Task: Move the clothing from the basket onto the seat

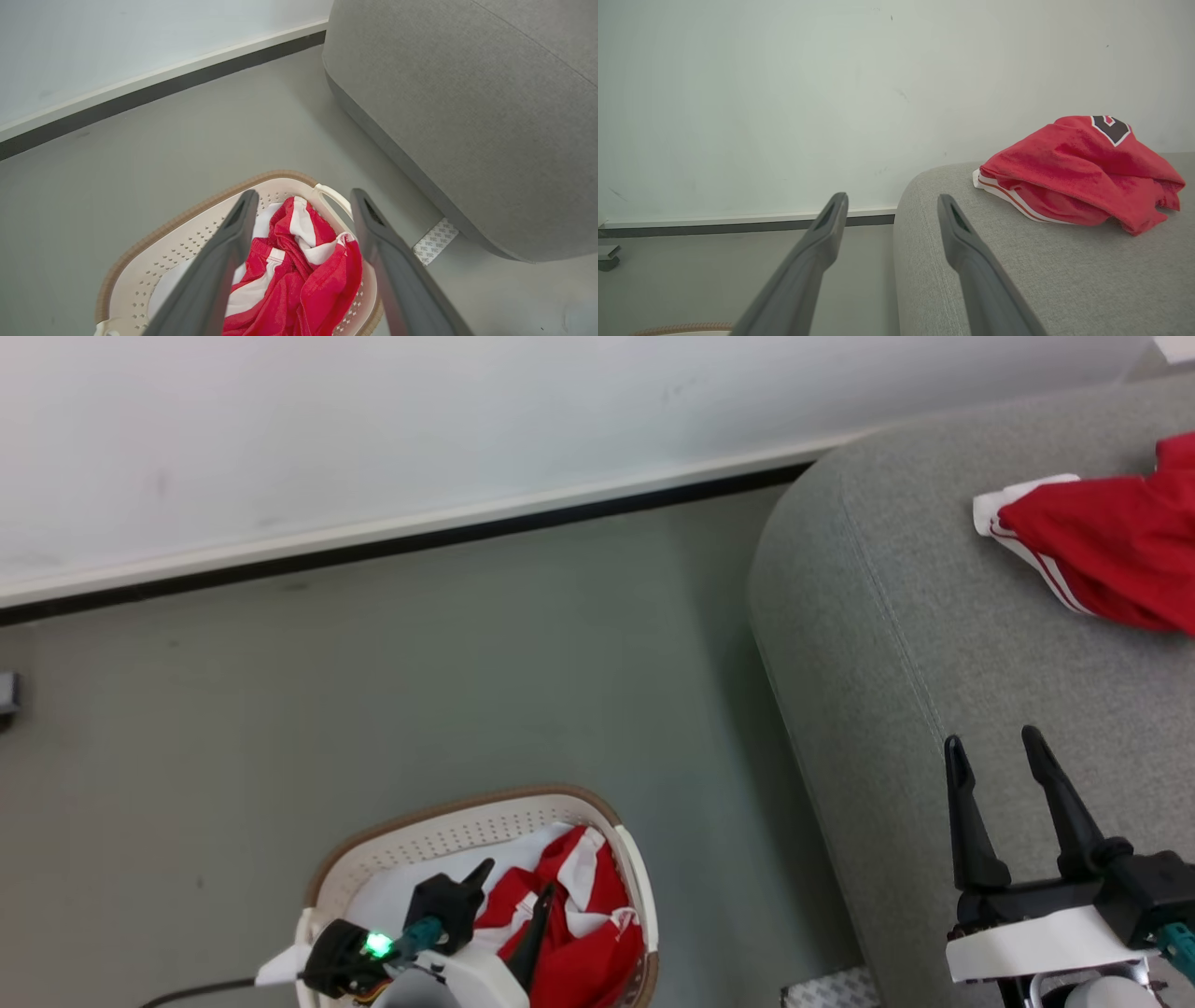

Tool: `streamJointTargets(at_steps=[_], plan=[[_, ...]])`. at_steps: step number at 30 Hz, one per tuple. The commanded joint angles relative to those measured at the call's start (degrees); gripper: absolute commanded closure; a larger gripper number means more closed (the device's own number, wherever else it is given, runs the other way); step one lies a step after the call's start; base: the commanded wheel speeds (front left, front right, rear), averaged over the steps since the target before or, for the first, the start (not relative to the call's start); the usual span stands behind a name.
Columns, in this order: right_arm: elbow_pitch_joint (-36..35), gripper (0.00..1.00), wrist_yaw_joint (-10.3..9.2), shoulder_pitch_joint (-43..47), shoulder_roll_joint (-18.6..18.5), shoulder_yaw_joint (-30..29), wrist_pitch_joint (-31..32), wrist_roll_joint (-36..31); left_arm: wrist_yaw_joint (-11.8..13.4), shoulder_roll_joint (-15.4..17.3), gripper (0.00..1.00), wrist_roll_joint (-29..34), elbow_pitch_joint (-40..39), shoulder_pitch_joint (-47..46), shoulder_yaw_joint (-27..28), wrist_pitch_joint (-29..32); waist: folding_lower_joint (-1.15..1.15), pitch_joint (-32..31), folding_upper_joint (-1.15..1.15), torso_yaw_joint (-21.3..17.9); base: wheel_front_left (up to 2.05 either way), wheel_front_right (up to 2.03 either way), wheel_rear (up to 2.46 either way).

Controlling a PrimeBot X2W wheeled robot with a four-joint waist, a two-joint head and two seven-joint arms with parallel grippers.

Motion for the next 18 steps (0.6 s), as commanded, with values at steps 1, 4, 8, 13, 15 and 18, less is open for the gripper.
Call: streamJointTargets(at_steps=[1,4,8,13,15,18], plan=[[-0.3,0.0,-0.13,-1.1,0.0,-0.1,0.0,0.5,-0.4,0.2,0.0,0.8,1.8,-1.4,-0.5,0.5,-0.01,2.3,0.0,-1.6,0.0,0.0,0.0],[-1.0,0.0,-0.14,-2.3,0.0,-0.2,0.0,0.8,-1.3,0.2,0.0,1.5,5.6,-3.5,-1.7,1.4,-0.01,4.5,0.0,-2.5,0.0,0.0,0.0],[-1.9,0.0,-0.14,-4.0,0.0,-0.2,0.0,1.2,-2.3,0.1,0.0,2.1,10.4,-6.9,-2.9,2.3,-0.01,8.2,0.0,-3.5,0.0,0.0,0.0],[-3.0,0.0,-0.14,-6.2,0.0,0.0,0.0,1.5,-3.3,0.2,0.0,2.8,16.5,-10.7,-4.1,3.1,-0.01,12.3,0.0,-4.5,0.0,0.0,0.0],[-3.3,0.0,-0.13,-6.9,0.0,0.3,0.0,1.6,-3.7,0.1,0.0,2.4,19.0,-12.1,-4.3,3.4,-0.01,13.8,0.0,-4.9,0.0,0.0,0.0],[-3.9,0.0,-0.14,-8.3,0.0,0.8,0.0,1.7,-4.2,0.2,0.0,2.6,22.4,-14.3,-4.9,3.8,-0.01,16.2,0.0,-5.6,0.0,0.0,0.0]])
